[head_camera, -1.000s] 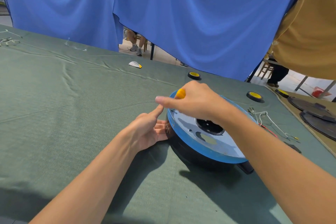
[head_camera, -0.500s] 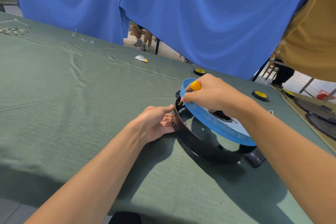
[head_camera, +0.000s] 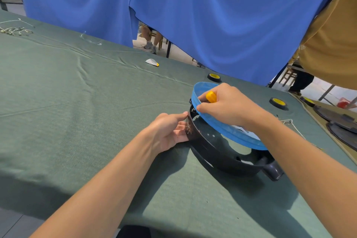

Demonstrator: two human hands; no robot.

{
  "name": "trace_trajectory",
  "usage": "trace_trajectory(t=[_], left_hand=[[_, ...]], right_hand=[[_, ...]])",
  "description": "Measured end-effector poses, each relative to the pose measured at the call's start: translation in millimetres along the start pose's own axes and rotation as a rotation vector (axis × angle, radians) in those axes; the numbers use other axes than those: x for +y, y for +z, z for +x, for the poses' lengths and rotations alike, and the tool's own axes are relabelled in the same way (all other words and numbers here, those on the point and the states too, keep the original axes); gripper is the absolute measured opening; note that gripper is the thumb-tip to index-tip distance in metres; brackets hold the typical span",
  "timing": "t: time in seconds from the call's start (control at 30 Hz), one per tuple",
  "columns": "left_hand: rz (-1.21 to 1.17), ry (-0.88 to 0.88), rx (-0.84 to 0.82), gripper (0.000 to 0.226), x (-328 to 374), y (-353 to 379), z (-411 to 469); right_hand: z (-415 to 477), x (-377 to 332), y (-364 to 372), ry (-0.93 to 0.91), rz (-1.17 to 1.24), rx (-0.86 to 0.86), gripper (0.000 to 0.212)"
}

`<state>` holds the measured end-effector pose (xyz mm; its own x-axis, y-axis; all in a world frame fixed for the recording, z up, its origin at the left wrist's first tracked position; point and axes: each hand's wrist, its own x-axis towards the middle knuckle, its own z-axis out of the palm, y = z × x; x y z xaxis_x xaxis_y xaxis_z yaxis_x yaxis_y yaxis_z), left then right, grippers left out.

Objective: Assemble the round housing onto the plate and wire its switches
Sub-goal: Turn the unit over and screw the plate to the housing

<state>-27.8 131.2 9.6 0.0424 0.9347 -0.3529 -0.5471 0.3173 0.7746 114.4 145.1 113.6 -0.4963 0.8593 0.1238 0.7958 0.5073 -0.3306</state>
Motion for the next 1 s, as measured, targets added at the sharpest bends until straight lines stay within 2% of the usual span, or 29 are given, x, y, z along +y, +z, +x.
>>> trace_trajectory(t=[0.2, 0.5, 0.73, 0.9, 1.0], left_hand=[[0.024, 0.015, 0.001, 0.022, 0, 0, 0], [0.015, 0.024, -0.008, 0.021, -1, 1, -1], [0.022, 0.018, -0.006, 0.022, 0, 2, -3], [0.017, 0.027, -0.013, 0.02, 0, 2, -3], [0.022, 0.036, -0.012, 0.018, 0, 3, -4]], right_hand=[[-7, -5, 13, -0.173, -0.15, 0.058, 0.047], [-5, -7, 3, -0.323, -0.315, -0.044, 0.047], [-5, -4, -3, -0.343, -0.327, -0.025, 0.047], [-5, -17, -1, -0.372, -0.406, -0.074, 0.048], [-1, -27, 4, -0.328, -0.412, -0.104, 0.046]])
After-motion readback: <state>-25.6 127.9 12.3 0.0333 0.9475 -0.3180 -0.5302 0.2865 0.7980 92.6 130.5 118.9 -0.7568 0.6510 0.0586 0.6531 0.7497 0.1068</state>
